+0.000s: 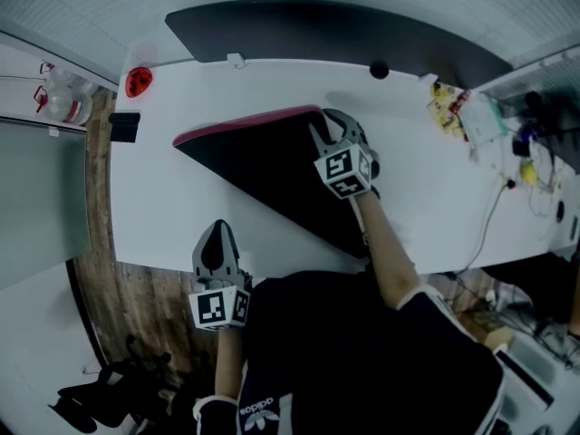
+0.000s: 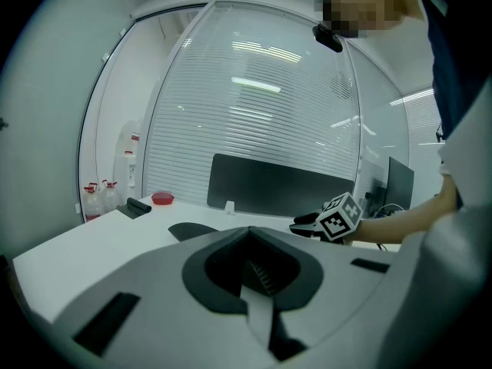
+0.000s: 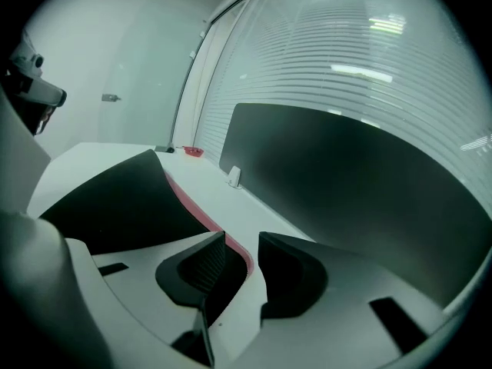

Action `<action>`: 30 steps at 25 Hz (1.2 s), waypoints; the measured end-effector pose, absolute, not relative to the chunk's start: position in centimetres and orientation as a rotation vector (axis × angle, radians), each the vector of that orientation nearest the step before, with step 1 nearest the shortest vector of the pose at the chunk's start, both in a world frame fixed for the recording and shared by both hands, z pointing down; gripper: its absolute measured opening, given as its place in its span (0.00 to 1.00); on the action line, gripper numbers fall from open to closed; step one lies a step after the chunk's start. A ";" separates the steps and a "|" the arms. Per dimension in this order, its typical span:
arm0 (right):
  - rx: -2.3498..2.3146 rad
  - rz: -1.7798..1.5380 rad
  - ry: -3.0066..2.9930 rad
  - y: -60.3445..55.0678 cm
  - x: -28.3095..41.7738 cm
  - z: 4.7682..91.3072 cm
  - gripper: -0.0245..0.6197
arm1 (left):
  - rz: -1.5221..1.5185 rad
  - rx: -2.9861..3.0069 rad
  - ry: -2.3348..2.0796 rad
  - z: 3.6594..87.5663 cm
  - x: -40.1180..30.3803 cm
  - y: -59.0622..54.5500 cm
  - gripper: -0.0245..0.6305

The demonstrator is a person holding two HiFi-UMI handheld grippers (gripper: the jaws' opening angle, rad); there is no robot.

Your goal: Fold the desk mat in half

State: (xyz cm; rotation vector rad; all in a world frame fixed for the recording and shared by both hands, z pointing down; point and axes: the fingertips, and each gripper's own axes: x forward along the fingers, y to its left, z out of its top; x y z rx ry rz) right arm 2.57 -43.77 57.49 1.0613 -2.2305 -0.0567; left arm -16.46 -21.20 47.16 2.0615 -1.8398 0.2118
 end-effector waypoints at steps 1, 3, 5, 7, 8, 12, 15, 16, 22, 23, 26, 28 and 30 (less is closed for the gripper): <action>1.074 -0.060 -2.236 -43.6 2.6 57.0 0.23 | 0.208 2.064 -1.843 47.0 -16.5 -21.1 0.04; 1.095 -0.074 -2.248 -43.3 2.7 56.1 0.18 | 0.201 2.069 -1.849 46.7 -16.5 -20.7 0.04; 1.113 -0.091 -2.256 -42.9 2.8 55.2 0.10 | 0.196 2.077 -1.854 46.3 -16.4 -20.4 0.04; 1.133 -0.109 -2.259 -42.3 3.1 54.0 0.07 | 0.186 2.087 -1.853 46.1 -16.3 -20.0 0.04; 1.142 -0.120 -2.260 -42.1 3.2 53.2 0.06 | 0.180 2.092 -1.851 45.9 -16.2 -19.9 0.04; 1.178 -0.157 -2.293 -40.7 3.5 50.5 0.05 | 0.159 2.115 -1.844 45.6 -15.8 -19.0 0.04; 1.194 -0.148 -2.329 -39.5 3.5 49.0 0.04 | 0.142 2.131 -1.842 45.2 -15.7 -18.3 0.04; 1.200 -0.137 -2.343 -39.0 3.5 48.6 0.04 | 0.138 2.135 -1.841 45.1 -15.7 -18.1 0.04; 1.284 -0.129 -2.413 -35.6 3.5 45.1 0.04 | 0.111 2.171 -1.821 44.6 -15.5 -16.7 0.04; 1.304 -0.134 -2.421 -34.9 3.6 44.5 0.04 | 0.108 2.178 -1.816 44.5 -15.5 -16.5 0.04; 1.361 -0.157 -2.444 -32.8 3.6 42.8 0.04 | 0.095 2.203 -1.795 44.3 -15.6 -15.8 0.04; 1.385 -0.173 -2.459 -31.4 3.4 41.7 0.04 | 0.085 2.221 -1.777 44.1 -15.7 -15.2 0.04; 1.405 -0.176 -2.470 -29.8 3.2 40.6 0.04 | 0.080 2.239 -1.757 44.0 -15.7 -14.5 0.04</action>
